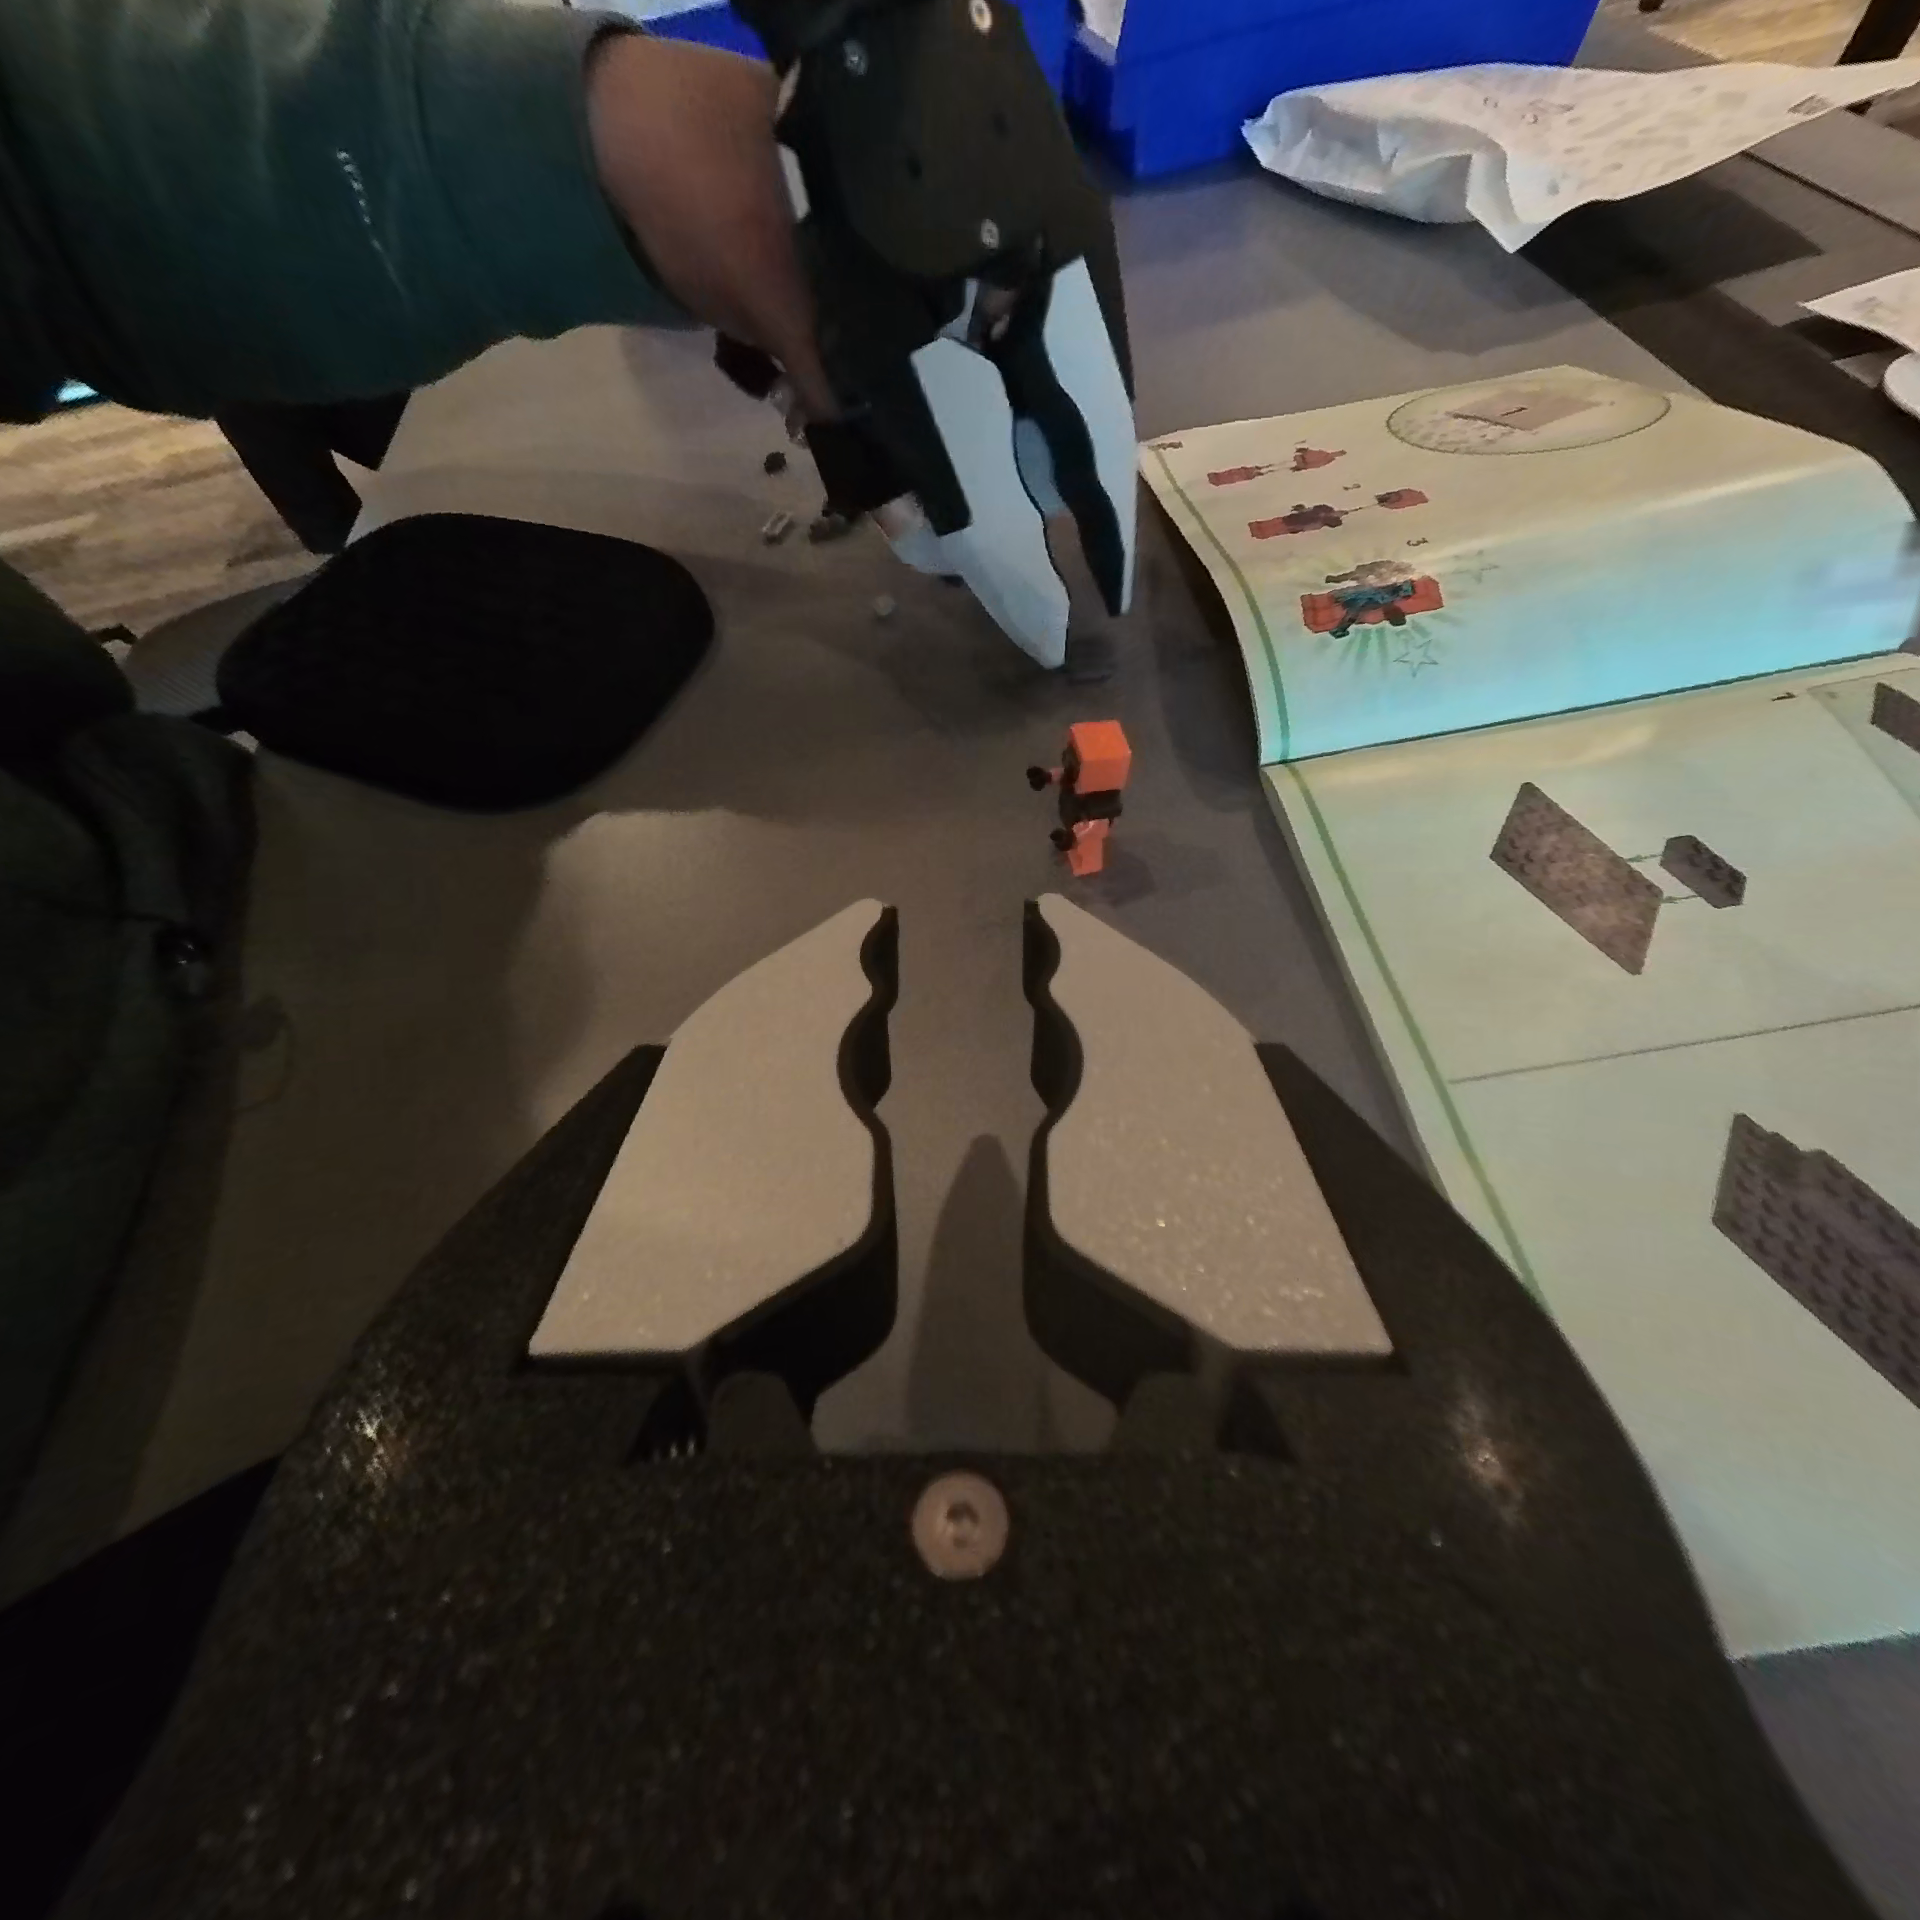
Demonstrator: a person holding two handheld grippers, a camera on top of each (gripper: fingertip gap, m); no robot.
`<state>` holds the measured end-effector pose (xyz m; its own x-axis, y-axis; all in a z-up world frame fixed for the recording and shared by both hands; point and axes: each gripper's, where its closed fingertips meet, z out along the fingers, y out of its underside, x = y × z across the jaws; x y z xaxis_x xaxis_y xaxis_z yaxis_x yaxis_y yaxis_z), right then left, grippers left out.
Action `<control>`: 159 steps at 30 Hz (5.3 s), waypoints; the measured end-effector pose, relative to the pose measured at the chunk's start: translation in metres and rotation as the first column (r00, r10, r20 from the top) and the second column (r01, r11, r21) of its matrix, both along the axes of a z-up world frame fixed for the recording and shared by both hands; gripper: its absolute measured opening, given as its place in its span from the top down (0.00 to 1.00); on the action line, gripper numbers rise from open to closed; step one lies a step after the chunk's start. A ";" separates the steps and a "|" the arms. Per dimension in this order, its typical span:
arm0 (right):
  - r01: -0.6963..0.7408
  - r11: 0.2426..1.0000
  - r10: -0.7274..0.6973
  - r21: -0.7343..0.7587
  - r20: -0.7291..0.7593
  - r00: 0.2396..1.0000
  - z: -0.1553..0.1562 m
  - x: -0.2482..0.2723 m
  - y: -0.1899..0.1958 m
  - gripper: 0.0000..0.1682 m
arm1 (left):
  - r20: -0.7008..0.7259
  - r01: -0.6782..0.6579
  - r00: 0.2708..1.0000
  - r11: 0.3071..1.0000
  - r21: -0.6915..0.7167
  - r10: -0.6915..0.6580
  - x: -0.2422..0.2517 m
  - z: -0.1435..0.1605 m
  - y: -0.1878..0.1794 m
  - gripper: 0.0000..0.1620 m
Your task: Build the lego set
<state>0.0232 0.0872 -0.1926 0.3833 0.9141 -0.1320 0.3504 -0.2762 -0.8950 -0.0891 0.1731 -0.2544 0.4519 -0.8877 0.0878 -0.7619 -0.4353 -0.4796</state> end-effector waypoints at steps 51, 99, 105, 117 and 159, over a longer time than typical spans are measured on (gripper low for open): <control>-0.003 0.999 0.001 -0.039 -0.058 0.998 0.019 -0.027 -0.003 0.87 | 0.074 -0.068 0.996 0.947 0.314 0.047 0.010 0.034 -0.042 1.00; -0.043 0.971 0.019 -0.236 -0.106 0.994 0.011 -0.058 -0.014 0.86 | -0.017 0.462 0.876 0.829 0.316 -0.482 0.018 0.051 -0.087 0.91; -0.115 0.924 0.039 -0.365 -0.209 0.977 0.024 -0.074 -0.022 0.87 | -0.020 0.502 0.841 0.768 0.398 -0.540 0.033 0.078 -0.107 0.91; -0.095 0.927 0.007 -0.364 -0.236 0.972 0.028 -0.076 -0.034 0.99 | 0.127 0.448 0.833 0.790 0.418 -0.539 0.040 0.095 -0.123 0.87; -0.006 0.998 0.031 0.065 -0.401 0.915 0.087 -0.081 -0.072 1.00 | 0.672 0.301 0.659 0.937 0.174 -0.337 0.027 0.121 -0.163 0.90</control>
<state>-0.0581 0.0153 -0.1056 0.2926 0.9318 -0.2147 -0.0380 -0.2130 -0.9763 -0.0624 0.0097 -0.1339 -0.0301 -0.9767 0.2126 -0.3033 -0.1937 -0.9330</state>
